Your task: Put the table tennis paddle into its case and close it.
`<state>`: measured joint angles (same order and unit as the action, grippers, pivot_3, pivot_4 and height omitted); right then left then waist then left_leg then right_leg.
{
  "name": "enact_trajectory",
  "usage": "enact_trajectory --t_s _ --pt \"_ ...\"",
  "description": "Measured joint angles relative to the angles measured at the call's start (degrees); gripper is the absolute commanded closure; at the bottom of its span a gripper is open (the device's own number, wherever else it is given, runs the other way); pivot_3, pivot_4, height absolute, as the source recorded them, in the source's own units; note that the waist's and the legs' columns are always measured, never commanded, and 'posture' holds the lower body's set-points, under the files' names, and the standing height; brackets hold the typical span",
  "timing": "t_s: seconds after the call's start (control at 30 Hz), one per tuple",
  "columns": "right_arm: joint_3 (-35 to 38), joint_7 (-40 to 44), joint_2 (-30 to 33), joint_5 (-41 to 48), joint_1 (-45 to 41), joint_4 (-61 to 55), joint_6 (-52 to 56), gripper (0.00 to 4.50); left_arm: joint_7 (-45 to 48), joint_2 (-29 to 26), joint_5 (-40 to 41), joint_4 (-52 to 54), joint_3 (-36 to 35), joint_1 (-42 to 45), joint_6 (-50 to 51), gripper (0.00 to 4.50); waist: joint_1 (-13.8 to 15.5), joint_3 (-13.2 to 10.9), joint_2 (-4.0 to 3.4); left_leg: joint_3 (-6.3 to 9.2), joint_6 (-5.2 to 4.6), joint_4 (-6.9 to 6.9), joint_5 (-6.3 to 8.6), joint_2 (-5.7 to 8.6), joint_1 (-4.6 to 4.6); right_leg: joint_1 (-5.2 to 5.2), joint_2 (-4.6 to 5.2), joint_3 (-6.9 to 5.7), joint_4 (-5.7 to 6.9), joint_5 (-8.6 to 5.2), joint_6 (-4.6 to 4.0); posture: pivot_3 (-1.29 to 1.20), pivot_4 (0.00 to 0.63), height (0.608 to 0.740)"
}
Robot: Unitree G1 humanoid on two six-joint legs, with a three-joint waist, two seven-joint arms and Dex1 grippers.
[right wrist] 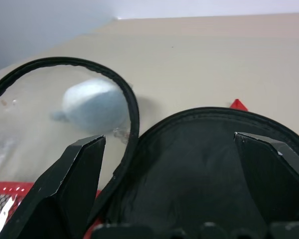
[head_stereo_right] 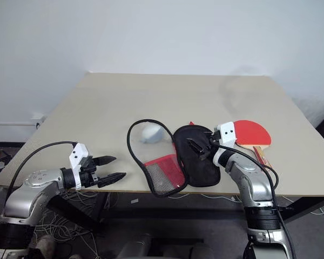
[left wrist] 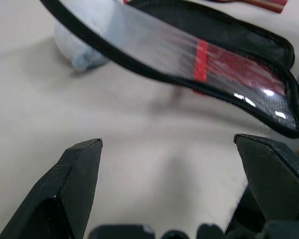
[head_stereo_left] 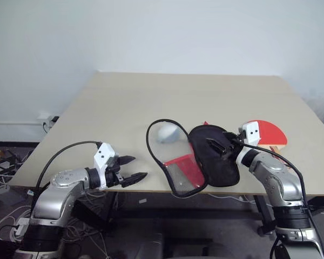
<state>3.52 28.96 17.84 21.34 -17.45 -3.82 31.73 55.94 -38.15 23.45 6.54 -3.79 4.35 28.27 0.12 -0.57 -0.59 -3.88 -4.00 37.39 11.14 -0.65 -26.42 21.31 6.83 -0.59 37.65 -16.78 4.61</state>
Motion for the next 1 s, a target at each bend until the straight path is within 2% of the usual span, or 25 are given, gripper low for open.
enact_trajectory --t_s 0.33,0.5,0.8,1.0 --pt "-0.6 -2.5 -1.7 -0.4 -0.4 0.0 -0.2 0.03 0.3 -0.2 0.2 1.7 0.4 -0.3 0.4 0.00 0.0 0.0 0.00 -0.02 0.00 -0.02 0.00 0.00 0.00 0.01 0.01 0.00 0.00 0.00 0.00 0.00 0.000 0.715" --pt "1.4 -4.0 0.8 -0.8 -2.3 1.2 0.9 0.03 1.6 -0.1 0.3 1.8 1.5 0.7 1.4 0.00 0.1 0.0 0.00 -0.02 0.01 -0.01 0.00 0.01 0.00 0.00 0.01 0.00 -0.01 0.00 0.00 0.00 0.000 0.715" --pt "8.4 -5.8 6.0 -0.4 -3.8 3.9 5.2 0.03 1.6 4.6 0.0 0.7 7.5 5.2 1.3 0.00 0.0 0.0 0.01 -0.03 -0.23 -0.01 -0.13 -0.01 0.00 0.00 -0.03 0.06 0.00 0.00 0.00 0.00 0.000 0.715" --pt "9.9 -6.7 9.2 -1.3 -4.8 10.2 6.8 0.03 1.5 4.7 -0.2 0.7 8.1 4.9 1.4 0.00 0.1 0.0 0.01 -0.04 -0.33 0.02 -0.09 0.04 0.00 -0.02 0.03 0.07 -0.01 0.00 0.00 0.00 0.000 0.715"
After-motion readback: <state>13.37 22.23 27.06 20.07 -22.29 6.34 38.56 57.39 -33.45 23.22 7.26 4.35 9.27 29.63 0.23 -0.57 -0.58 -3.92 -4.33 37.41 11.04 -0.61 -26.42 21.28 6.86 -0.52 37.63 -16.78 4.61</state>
